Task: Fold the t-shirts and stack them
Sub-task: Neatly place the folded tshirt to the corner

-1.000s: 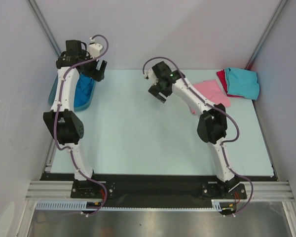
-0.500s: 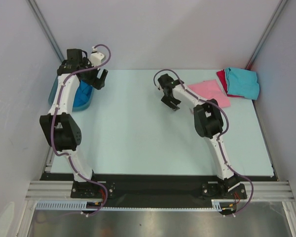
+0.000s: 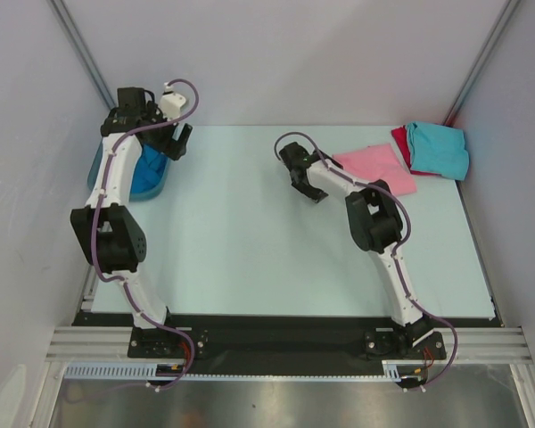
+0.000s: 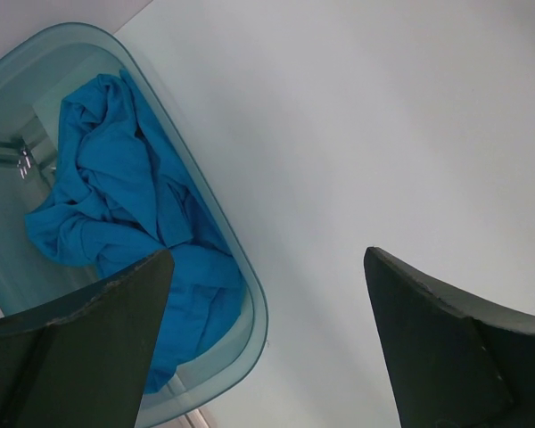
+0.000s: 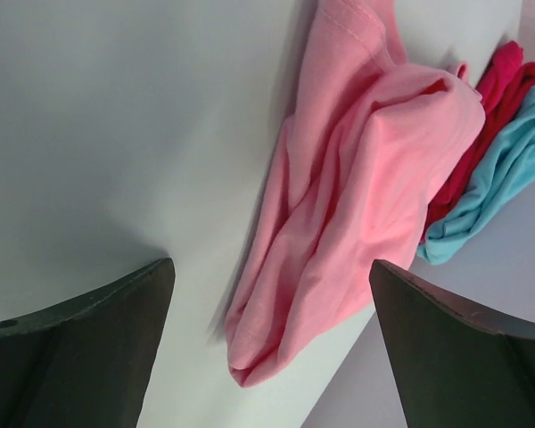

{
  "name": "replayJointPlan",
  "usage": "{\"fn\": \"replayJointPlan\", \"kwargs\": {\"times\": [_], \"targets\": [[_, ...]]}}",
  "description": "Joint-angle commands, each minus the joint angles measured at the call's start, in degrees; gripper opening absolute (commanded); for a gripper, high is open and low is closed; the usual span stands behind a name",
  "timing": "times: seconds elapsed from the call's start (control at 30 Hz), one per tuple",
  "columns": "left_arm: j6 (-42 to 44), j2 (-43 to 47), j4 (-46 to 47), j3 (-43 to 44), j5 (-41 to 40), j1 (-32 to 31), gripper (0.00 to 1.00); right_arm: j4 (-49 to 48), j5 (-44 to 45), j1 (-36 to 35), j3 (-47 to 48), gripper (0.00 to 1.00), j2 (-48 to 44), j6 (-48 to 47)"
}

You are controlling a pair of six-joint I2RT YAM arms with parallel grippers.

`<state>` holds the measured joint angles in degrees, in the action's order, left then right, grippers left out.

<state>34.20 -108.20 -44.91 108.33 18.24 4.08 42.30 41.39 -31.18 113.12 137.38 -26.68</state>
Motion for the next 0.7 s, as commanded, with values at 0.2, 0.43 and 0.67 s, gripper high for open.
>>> {"fn": "replayJointPlan", "kwargs": {"times": [0.2,0.43,0.67], "targets": [[1.8,0.3,1.7,5.0,1.6,1.0,0.95,-1.9,1.6,3.9,-3.5,0.98,-1.2,1.0],[2.4,-0.7,1.7,7.3,1.0,1.4,0.96,-1.7,0.6,4.3,-4.0,0.94,-0.4,1.0],[3.0,-1.5,1.6,9.5,0.7,1.4,0.97,-0.5,-2.1,4.5,-3.0,0.91,1.0,1.7]]}}
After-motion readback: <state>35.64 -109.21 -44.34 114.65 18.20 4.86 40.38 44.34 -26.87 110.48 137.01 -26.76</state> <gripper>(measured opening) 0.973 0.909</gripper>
